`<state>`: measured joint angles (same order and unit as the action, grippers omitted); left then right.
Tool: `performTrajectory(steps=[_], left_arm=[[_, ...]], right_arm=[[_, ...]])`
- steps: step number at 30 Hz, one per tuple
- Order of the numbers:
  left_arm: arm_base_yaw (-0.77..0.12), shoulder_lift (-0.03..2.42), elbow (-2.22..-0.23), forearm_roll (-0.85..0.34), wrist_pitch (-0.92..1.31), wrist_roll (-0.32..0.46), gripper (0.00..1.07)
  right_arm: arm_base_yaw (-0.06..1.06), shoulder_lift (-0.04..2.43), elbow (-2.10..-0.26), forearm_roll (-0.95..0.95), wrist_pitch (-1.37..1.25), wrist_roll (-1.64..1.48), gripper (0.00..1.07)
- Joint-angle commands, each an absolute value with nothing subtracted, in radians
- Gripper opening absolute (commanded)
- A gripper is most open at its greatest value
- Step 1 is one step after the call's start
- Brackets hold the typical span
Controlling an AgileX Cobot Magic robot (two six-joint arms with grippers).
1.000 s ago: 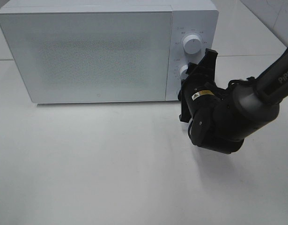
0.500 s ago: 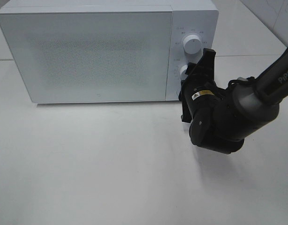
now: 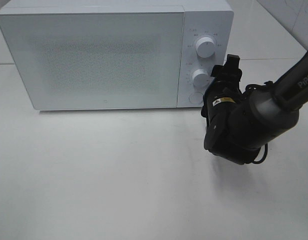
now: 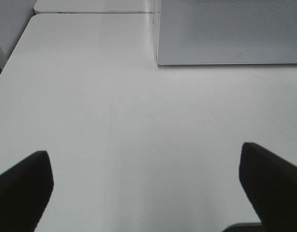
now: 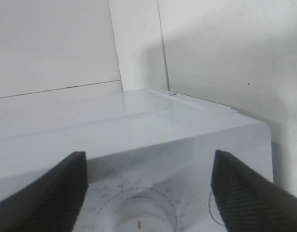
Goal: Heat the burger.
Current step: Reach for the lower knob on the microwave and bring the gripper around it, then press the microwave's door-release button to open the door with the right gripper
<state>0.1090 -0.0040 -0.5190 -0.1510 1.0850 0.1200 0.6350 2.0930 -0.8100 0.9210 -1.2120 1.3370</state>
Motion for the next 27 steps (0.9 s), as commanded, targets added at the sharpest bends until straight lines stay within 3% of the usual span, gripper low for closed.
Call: performTrajectory(steps=[1, 6, 15, 23, 27], left_arm=[[0.113, -0.03, -0.518, -0.152, 1.074, 0.114, 1.0], [0.113, -0.03, -0.518, -0.152, 1.074, 0.114, 1.0], [0.113, -0.03, -0.518, -0.152, 1.074, 0.114, 1.0], [0.113, -0.03, -0.518, -0.152, 1.074, 0.114, 1.0], [0.113, -0.03, -0.518, -0.152, 1.074, 0.114, 1.0]], right_arm=[[0.629, 2.083, -0.817, 0.864, -1.317, 1.304, 0.8], [0.633, 2.041, -0.764, 0.805, -1.309, 1.25, 0.74], [0.633, 1.948, -0.631, 0.705, -1.268, 1.181, 0.74], [0.629, 1.827, -0.552, 0.575, -1.057, 0.991, 0.74], [0.629, 1.713, -0.551, 0.566, -0.822, 0.701, 0.74]])
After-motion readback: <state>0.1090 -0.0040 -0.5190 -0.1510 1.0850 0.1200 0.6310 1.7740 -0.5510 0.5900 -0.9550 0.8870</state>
